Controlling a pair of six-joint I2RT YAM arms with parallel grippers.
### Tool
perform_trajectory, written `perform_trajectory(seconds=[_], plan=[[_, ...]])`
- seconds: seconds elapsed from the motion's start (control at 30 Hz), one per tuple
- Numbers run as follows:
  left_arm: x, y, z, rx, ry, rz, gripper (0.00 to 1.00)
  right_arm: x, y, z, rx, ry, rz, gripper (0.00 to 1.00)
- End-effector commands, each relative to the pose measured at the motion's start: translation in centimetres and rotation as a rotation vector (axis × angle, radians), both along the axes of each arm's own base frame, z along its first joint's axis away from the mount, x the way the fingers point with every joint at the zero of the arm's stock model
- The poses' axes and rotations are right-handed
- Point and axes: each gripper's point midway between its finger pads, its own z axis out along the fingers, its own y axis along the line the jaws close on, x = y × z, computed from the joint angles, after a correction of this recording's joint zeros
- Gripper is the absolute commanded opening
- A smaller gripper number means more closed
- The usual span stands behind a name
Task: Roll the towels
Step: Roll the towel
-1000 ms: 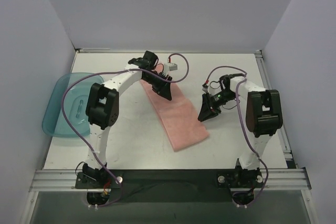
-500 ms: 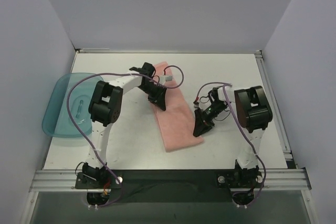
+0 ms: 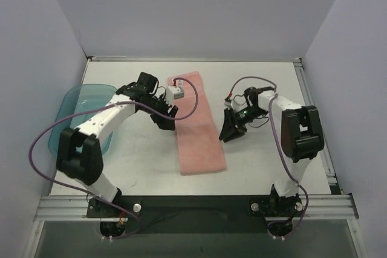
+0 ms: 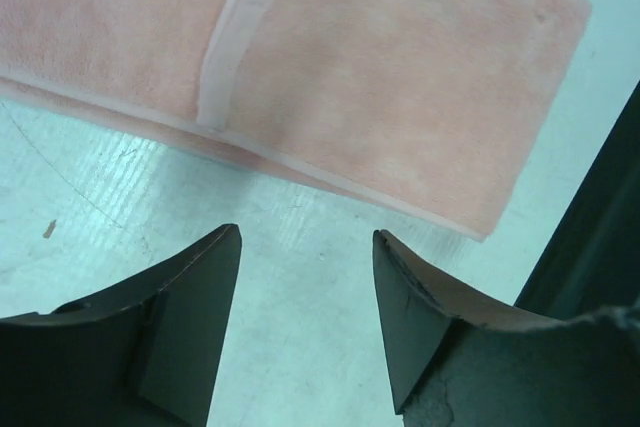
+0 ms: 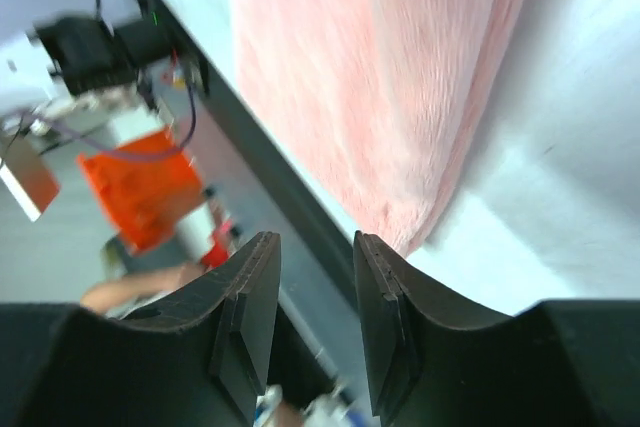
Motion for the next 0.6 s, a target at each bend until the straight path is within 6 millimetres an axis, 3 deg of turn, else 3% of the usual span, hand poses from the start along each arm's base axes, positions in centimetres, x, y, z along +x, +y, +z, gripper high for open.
perform_trajectory(seconds=[0.0,0.03,0.1,0.13,0.17,0.3,0.43,0.57], plan=[[-2.3,-0.7,3.1,0.015,-0.278,-0.142,0.66,4.1,0.2,3.8,-0.002,-0.182,-0.04,0.36],[-4.3,-1.0,1.3,0.067,-0.278,-0.189,0.66,5.6,0.8,3.7,-0.008,-0.222,-0.042,0.36],[-5.7,-1.9,1.4,0.103,-0.393,-0.253,0.67,6.9,1.5,3.4,-0.02,-0.249,-0.028,0.35],[-5.9,-1.8,0.8,0.157,-0.442,-0.262,0.67,7.4,1.9,2.2,-0.03,-0.219,-0.024,0.35],[-7.6,-2.9,-0.5,0.183,-0.481,-0.331,0.68,8.2,2.8,2.5,-0.021,-0.237,-0.013,0.34],[-10.0,-5.1,-2.2,0.27,-0.579,-0.398,0.7,9.9,5.3,0.3,-0.031,-0.221,-0.031,0.33],[-11.7,-7.4,-3.2,0.3,-0.613,-0.437,0.7,10.1,6.1,-4.1,-0.085,-0.155,-0.045,0.31],[-13.4,-9.3,-4.1,0.278,-0.612,-0.492,0.69,9.7,6.0,-6.6,-0.116,-0.106,-0.048,0.29]])
